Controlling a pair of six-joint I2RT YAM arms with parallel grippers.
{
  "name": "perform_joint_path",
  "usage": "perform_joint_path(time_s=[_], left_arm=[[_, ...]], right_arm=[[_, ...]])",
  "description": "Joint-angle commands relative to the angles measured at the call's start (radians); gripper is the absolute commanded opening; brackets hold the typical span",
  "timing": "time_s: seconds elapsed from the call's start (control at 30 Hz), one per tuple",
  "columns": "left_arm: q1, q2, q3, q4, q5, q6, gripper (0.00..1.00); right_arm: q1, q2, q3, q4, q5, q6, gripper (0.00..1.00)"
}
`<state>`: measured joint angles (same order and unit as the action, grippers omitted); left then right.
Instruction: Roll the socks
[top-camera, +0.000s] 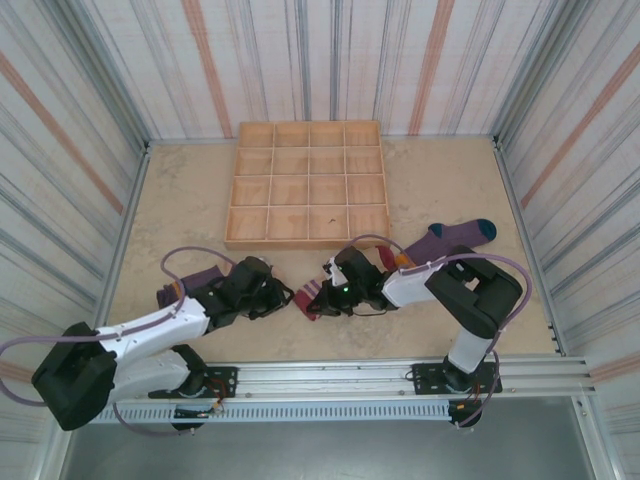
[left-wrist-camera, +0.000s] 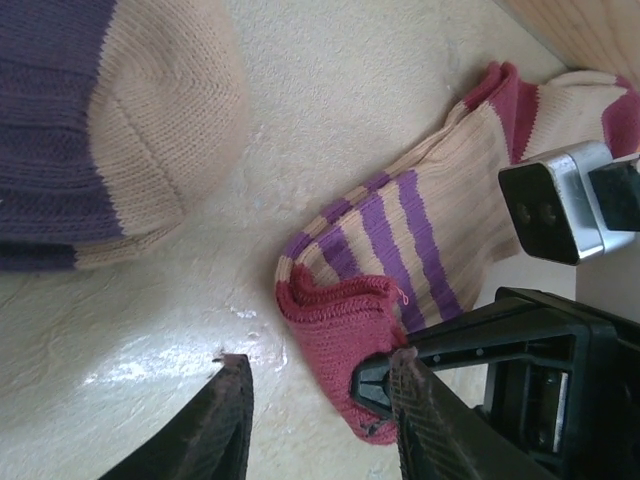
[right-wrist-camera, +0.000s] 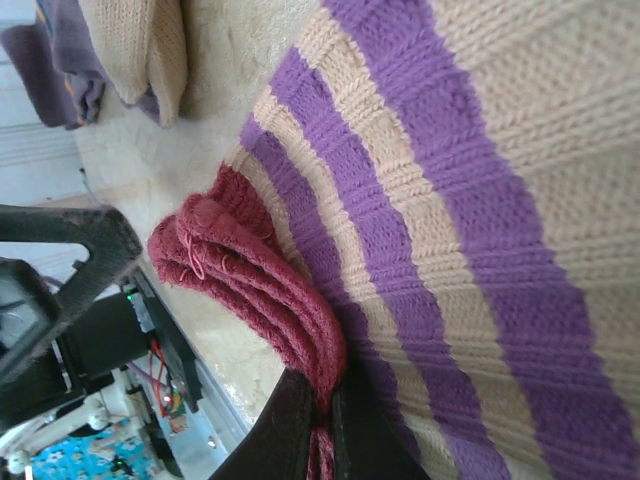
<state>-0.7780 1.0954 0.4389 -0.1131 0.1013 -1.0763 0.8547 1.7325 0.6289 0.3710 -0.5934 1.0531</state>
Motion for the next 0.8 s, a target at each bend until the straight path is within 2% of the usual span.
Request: perform_joint_path(time_s=[0.0,0.3,0.77], left_arm=[[-0.007,0.045,0.003,0.071,-0.026,0.036,0.40],[-0.015,0.173,0.002,0.193,0.002,0.018,0.41],[-0.027,0.299,0.009,0.228,0.002,-0.016,0.38]], right_arm=[[-0.008,0.034,0.014,-0.062,-0.013,0.066,0.00],[-0.028,0.065,0.007,-0.004,-0.042,0.108,0.00],[-0.071,0.088,-0.013,0.073,-0.079,0.159,0.00]])
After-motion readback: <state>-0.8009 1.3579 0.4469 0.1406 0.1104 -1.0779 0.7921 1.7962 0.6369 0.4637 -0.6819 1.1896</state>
